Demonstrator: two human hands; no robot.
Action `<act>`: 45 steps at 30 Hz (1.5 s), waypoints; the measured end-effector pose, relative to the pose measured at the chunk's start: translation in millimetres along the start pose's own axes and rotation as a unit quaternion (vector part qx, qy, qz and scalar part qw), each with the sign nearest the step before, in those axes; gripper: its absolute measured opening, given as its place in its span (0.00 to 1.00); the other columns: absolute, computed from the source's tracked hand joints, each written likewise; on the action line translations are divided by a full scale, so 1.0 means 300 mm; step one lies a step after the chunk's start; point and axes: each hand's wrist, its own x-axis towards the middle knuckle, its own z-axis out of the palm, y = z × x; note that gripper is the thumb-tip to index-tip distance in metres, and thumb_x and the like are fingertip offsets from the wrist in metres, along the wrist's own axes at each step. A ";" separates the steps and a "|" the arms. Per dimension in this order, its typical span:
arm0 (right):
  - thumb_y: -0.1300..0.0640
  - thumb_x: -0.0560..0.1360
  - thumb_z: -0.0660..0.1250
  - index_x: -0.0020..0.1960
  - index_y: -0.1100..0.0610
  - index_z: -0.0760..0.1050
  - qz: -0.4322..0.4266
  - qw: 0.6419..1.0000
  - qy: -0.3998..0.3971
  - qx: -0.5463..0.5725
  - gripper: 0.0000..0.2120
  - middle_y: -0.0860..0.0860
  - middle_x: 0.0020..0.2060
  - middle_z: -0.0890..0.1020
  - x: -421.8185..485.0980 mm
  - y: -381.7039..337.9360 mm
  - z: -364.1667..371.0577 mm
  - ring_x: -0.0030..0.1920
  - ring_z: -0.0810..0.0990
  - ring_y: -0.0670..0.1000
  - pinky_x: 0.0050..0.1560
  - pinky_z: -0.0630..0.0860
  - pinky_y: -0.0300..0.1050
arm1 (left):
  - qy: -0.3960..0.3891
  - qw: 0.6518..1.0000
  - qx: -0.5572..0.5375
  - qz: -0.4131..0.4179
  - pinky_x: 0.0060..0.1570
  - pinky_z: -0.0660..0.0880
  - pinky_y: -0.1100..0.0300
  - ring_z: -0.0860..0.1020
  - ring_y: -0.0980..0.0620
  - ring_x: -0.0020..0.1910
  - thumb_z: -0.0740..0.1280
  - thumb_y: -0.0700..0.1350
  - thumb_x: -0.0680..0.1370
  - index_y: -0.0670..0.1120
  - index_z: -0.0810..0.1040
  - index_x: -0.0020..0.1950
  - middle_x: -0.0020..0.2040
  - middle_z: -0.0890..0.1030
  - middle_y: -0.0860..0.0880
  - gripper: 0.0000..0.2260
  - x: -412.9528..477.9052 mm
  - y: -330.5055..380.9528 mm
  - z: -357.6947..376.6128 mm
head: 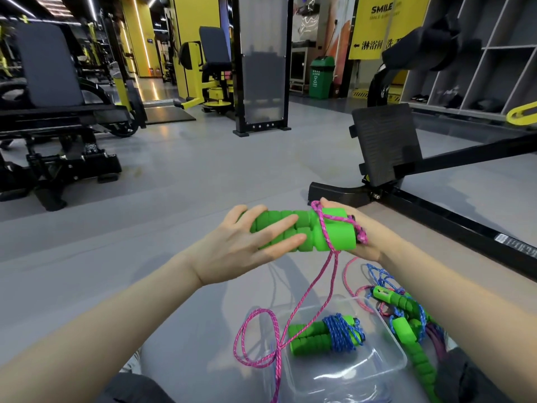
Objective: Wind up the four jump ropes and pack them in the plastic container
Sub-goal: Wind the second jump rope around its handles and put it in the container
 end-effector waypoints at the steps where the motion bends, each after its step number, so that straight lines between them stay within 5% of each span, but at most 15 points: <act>1: 0.52 0.55 0.76 0.36 0.54 0.83 0.005 0.999 0.010 0.034 0.11 0.52 0.35 0.83 -0.002 0.005 0.007 0.33 0.82 0.49 0.36 0.80 0.41 | 0.004 1.000 0.003 -0.013 0.43 0.72 0.48 0.75 0.37 0.49 0.55 0.39 0.81 0.48 0.61 0.72 0.69 0.66 0.44 0.19 -0.002 -0.002 0.007; 3: 0.53 0.62 0.71 0.32 0.52 0.79 0.016 0.999 0.041 0.022 0.03 0.47 0.26 0.76 0.002 0.013 0.020 0.25 0.71 0.45 0.26 0.72 0.37 | 0.008 0.999 0.013 -0.039 0.43 0.70 0.49 0.74 0.37 0.49 0.59 0.39 0.78 0.48 0.62 0.72 0.69 0.67 0.44 0.22 -0.009 -0.008 0.024; 5: 0.58 0.75 0.60 0.34 0.55 0.69 0.037 0.996 0.061 -0.044 0.12 0.46 0.21 0.65 0.012 0.023 0.029 0.21 0.58 0.44 0.25 0.60 0.37 | 0.001 0.997 0.026 -0.073 0.43 0.71 0.50 0.76 0.37 0.48 0.63 0.39 0.77 0.48 0.63 0.71 0.68 0.69 0.45 0.23 -0.017 -0.013 0.040; 7: 0.56 0.81 0.52 0.40 0.58 0.69 0.043 0.989 0.069 -0.124 0.14 0.48 0.21 0.63 0.019 0.029 0.055 0.21 0.55 0.46 0.26 0.60 0.39 | -0.015 0.992 0.044 -0.120 0.41 0.71 0.52 0.77 0.38 0.46 0.66 0.39 0.74 0.47 0.65 0.71 0.66 0.74 0.45 0.25 -0.019 -0.018 0.058; 10: 0.52 0.82 0.51 0.48 0.59 0.72 0.050 0.981 0.059 -0.178 0.14 0.49 0.21 0.64 0.023 0.018 0.096 0.21 0.56 0.47 0.25 0.64 0.39 | -0.031 0.982 0.064 -0.178 0.37 0.69 0.54 0.76 0.40 0.42 0.68 0.38 0.72 0.45 0.67 0.70 0.63 0.77 0.44 0.27 -0.012 -0.025 0.088; 14: 0.55 0.81 0.54 0.49 0.59 0.71 0.076 0.958 0.016 -0.275 0.10 0.47 0.21 0.63 0.016 -0.049 0.120 0.20 0.60 0.47 0.28 0.71 0.42 | -0.051 0.983 0.078 -0.157 0.35 0.68 0.55 0.75 0.41 0.39 0.60 0.34 0.73 0.45 0.67 0.70 0.62 0.78 0.44 0.25 -0.010 -0.026 0.118; 16: 0.56 0.81 0.56 0.51 0.60 0.72 0.100 0.936 -0.013 -0.336 0.09 0.47 0.21 0.62 0.009 -0.086 0.109 0.19 0.65 0.47 0.35 0.78 0.47 | -0.066 0.984 0.089 -0.142 0.35 0.67 0.55 0.74 0.42 0.39 0.59 0.33 0.72 0.45 0.68 0.70 0.61 0.78 0.43 0.25 -0.019 -0.028 0.125; 19: 0.56 0.80 0.59 0.52 0.63 0.72 0.129 0.904 -0.064 -0.403 0.10 0.48 0.20 0.63 -0.004 -0.127 0.078 0.21 0.76 0.50 0.46 0.74 0.57 | -0.089 0.985 0.095 -0.114 0.34 0.68 0.55 0.74 0.42 0.38 0.61 0.33 0.69 0.45 0.68 0.69 0.60 0.78 0.43 0.28 -0.030 -0.022 0.130; 24: 0.56 0.78 0.63 0.50 0.59 0.74 0.176 0.899 -0.133 -0.379 0.06 0.53 0.22 0.71 -0.035 -0.170 0.046 0.27 0.80 0.56 0.44 0.77 0.52 | -0.140 0.984 0.060 -0.090 0.32 0.69 0.55 0.74 0.42 0.37 0.58 0.34 0.68 0.46 0.66 0.70 0.61 0.77 0.43 0.30 -0.025 0.002 0.125; 27: 0.55 0.78 0.61 0.50 0.58 0.76 0.141 0.905 -0.131 -0.380 0.08 0.53 0.23 0.67 -0.043 -0.184 0.037 0.25 0.77 0.52 0.38 0.74 0.46 | -0.160 0.982 0.050 -0.084 0.32 0.69 0.54 0.74 0.41 0.38 0.57 0.34 0.67 0.46 0.63 0.71 0.62 0.76 0.42 0.31 -0.044 -0.003 0.116; 31: 0.52 0.78 0.62 0.46 0.63 0.79 -0.002 0.901 -0.004 -0.433 0.15 0.45 0.22 0.62 -0.014 -0.184 0.029 0.24 0.59 0.46 0.27 0.60 0.40 | -0.142 0.989 0.030 -0.040 0.34 0.71 0.54 0.76 0.39 0.41 0.58 0.37 0.70 0.47 0.63 0.72 0.63 0.76 0.43 0.29 -0.055 0.003 0.104; 36: 0.52 0.73 0.69 0.40 0.59 0.80 -0.076 0.867 -0.014 -0.492 0.10 0.47 0.25 0.67 -0.005 -0.153 0.026 0.27 0.61 0.45 0.28 0.60 0.36 | -0.077 0.995 0.020 0.053 0.42 0.72 0.50 0.76 0.39 0.47 0.59 0.40 0.78 0.49 0.63 0.73 0.66 0.71 0.45 0.22 -0.043 0.057 0.098; 39: 0.51 0.70 0.73 0.38 0.56 0.81 -0.063 0.891 0.008 -0.450 0.09 0.54 0.29 0.69 -0.005 -0.137 -0.004 0.31 0.62 0.51 0.31 0.60 0.43 | -0.024 0.998 0.007 0.054 0.45 0.70 0.50 0.74 0.39 0.49 0.57 0.40 0.81 0.50 0.65 0.71 0.67 0.70 0.46 0.19 -0.021 0.063 0.088; 45: 0.52 0.74 0.66 0.32 0.56 0.71 -0.042 0.970 0.052 -0.234 0.14 0.48 0.24 0.66 -0.008 -0.076 -0.037 0.24 0.61 0.44 0.25 0.59 0.35 | 0.054 0.998 0.007 0.036 0.49 0.71 0.50 0.74 0.40 0.52 0.60 0.45 0.82 0.51 0.64 0.71 0.68 0.69 0.48 0.17 0.041 0.056 0.059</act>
